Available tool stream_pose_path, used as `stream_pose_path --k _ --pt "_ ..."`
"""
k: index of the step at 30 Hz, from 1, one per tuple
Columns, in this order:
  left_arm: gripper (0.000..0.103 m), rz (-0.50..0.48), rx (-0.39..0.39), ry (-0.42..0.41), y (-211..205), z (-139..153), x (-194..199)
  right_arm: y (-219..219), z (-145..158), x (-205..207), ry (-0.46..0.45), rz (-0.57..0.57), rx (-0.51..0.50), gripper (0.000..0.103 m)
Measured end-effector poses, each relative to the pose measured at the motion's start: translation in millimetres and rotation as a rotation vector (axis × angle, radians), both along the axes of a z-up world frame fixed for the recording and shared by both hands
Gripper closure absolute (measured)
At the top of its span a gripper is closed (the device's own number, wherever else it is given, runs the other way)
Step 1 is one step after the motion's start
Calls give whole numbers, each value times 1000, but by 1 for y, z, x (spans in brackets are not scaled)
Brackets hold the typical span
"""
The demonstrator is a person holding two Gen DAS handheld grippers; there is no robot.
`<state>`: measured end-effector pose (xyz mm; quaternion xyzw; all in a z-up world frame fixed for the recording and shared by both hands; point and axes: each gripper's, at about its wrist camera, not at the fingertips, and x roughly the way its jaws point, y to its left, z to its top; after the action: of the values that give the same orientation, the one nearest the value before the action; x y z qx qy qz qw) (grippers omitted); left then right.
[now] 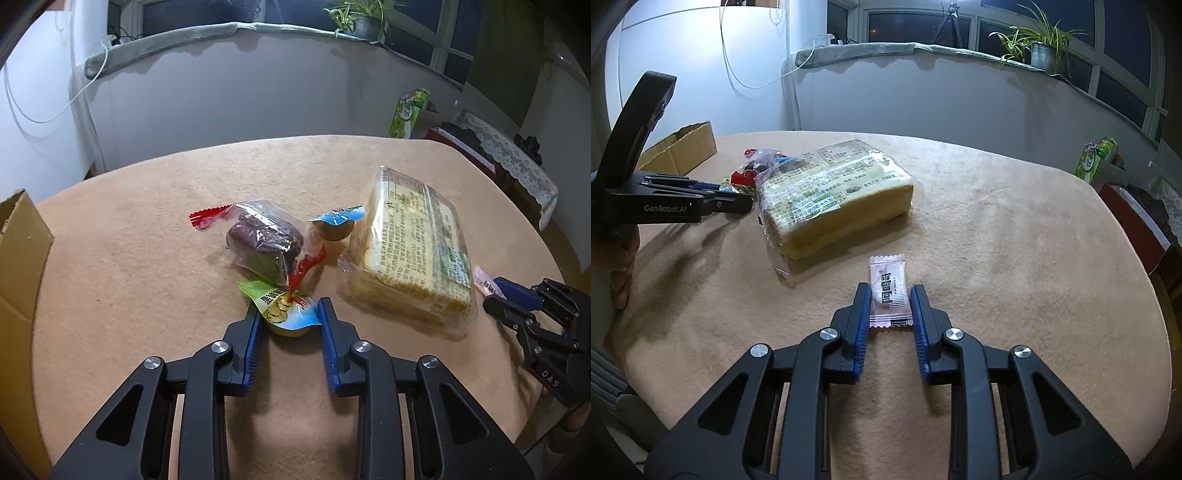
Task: Organize snacks
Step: 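Grasp the green-wrapped candy with the left gripper while the right gripper grasps the white packet, then carry the green candy and white packet into the box and open both grippers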
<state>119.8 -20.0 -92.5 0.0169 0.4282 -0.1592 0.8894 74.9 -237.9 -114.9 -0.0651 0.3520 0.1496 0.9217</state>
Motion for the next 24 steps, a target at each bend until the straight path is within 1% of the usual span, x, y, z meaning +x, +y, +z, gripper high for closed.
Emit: stream_pose_path --k 3,9,16,20,24 --pt "77 3 -24 -5 4 1 -2 -3 0 -2 -3 -7 27 81" --pt "77 23 -70 -53 15 9 -14 -7 3 -8 -24 -23 72 81" --pt "77 34 -90 -89 23 12 -26 -7 10 -11 -40 -35 106 81" --pt "77 35 -95 -96 26 14 -29 -7 16 -13 -52 -37 113 81" --pt "77 32 -101 -118 27 20 -36 -5 28 -19 -80 -40 116 81"
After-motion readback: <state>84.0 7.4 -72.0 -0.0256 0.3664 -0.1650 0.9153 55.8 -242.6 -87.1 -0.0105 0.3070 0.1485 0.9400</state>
